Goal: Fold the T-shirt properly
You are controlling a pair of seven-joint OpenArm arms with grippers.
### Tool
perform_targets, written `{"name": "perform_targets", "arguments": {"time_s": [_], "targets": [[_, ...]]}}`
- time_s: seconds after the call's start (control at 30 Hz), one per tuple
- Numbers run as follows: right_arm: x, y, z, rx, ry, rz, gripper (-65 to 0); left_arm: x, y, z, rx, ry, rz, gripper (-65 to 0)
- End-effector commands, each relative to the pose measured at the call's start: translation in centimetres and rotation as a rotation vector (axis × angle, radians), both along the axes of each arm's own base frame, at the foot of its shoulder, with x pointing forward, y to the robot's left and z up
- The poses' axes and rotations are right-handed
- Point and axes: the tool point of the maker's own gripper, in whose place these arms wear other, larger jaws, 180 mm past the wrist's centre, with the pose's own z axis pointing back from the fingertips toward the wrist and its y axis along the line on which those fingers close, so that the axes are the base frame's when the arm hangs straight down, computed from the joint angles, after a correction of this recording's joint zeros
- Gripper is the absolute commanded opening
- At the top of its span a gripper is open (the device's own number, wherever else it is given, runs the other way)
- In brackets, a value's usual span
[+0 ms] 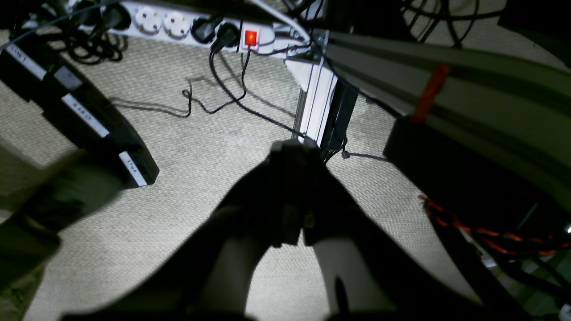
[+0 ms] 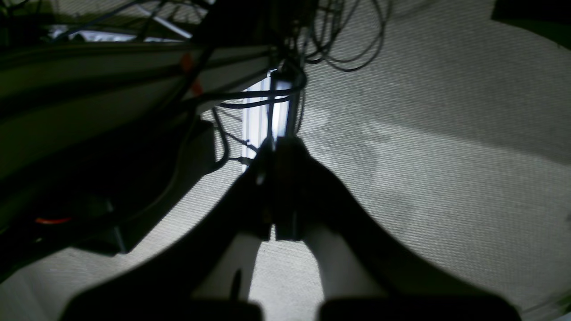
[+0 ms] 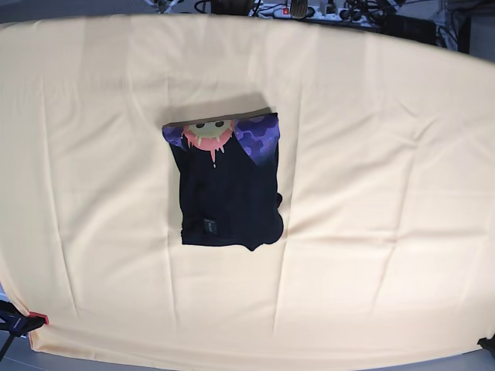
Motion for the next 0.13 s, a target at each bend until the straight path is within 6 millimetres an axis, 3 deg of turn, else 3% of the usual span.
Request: {"name": "perform_targets", "arguments": {"time_s": [0.0, 0.1], "targets": [[0.20, 0.20, 0.12, 0.011, -0.015, -0.004, -65.0, -0.25, -0.19, 0.08, -0.004, -0.003, 0.000, -65.0], [0.58, 0.98, 0.15, 0.027, -0.021, 0.017, -65.0, -0.57, -0.50, 0.18, -0.022, -0.001, -0.002, -65.0]]}}
